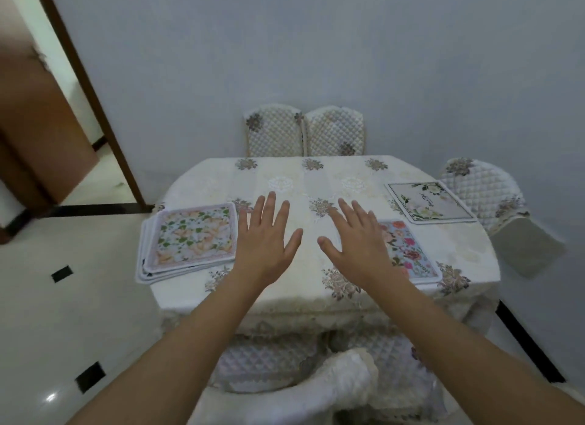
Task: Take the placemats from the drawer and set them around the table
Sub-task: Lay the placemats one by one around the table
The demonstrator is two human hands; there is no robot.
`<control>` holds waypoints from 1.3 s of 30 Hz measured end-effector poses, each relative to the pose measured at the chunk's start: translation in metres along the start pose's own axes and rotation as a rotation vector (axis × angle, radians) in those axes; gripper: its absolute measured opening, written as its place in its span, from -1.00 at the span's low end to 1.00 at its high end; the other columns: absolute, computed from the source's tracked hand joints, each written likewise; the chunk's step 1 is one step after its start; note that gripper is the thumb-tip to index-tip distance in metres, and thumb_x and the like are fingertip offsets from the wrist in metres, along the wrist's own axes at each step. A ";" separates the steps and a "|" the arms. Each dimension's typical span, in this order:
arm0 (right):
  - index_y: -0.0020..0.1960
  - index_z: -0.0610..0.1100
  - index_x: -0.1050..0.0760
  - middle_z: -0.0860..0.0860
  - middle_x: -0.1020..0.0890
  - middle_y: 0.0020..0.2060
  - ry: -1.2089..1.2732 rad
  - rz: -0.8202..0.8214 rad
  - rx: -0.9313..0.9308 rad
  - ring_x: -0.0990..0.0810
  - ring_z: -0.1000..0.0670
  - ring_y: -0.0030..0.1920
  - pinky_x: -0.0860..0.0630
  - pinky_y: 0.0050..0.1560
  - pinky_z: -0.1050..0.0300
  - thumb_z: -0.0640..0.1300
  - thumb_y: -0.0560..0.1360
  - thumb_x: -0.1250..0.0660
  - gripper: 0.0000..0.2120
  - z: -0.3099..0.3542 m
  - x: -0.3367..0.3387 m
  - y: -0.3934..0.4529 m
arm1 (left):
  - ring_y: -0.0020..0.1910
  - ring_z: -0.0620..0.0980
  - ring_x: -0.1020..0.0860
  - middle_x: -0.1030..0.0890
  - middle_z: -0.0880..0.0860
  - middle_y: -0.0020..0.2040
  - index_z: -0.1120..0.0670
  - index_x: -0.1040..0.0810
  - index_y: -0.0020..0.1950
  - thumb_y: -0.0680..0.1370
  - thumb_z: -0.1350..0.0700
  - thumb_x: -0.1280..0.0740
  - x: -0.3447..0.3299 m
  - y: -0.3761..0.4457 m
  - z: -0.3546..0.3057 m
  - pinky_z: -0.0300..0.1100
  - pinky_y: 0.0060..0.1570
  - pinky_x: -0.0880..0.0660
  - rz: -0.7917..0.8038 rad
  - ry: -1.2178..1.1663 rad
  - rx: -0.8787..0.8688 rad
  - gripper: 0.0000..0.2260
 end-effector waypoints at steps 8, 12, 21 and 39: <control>0.58 0.04 -0.04 0.03 -0.02 0.58 0.113 -0.012 0.223 0.10 -0.04 0.58 0.18 0.53 -0.11 0.32 0.53 0.13 -0.31 0.081 0.016 -0.014 | 0.59 0.08 0.09 0.05 0.07 0.62 -0.02 -0.03 0.60 0.56 -0.29 0.29 0.061 -0.075 0.052 0.15 0.52 0.16 -0.022 0.139 0.253 -0.32; 0.58 0.04 -0.04 0.03 -0.03 0.58 0.173 0.057 0.319 0.08 -0.03 0.57 0.16 0.54 -0.11 0.36 0.48 0.22 -0.24 0.110 0.009 -0.047 | 0.58 0.10 -0.01 -0.06 0.10 0.60 0.02 -0.16 0.58 0.59 -0.27 0.19 0.070 -0.126 0.059 0.17 0.52 0.10 -0.006 0.153 0.330 -0.36; 0.58 0.02 -0.07 0.02 -0.08 0.57 0.196 0.086 0.419 0.02 -0.04 0.57 0.12 0.53 -0.11 0.30 0.52 0.08 -0.31 0.192 0.015 -0.094 | 0.58 0.08 0.05 0.01 0.09 0.61 -0.02 -0.01 0.60 0.54 -0.27 0.31 0.111 -0.214 0.099 0.15 0.52 0.15 0.008 0.194 0.461 -0.31; 0.57 0.03 -0.06 0.01 -0.09 0.57 0.297 0.082 0.450 0.00 -0.05 0.56 0.06 0.53 -0.10 0.24 0.60 -0.05 -0.39 0.463 0.006 -0.142 | 0.59 0.05 0.14 0.10 0.04 0.62 -0.05 0.02 0.60 0.60 -0.31 0.14 0.209 -0.356 0.310 0.17 0.52 0.15 0.014 0.172 0.530 -0.37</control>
Point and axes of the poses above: each hand's wrist, its own y-axis towards the middle knuckle, its own x-axis out of the back of the hand, z = x × y, the point moved 2 cm from there along y, towards the middle knuckle
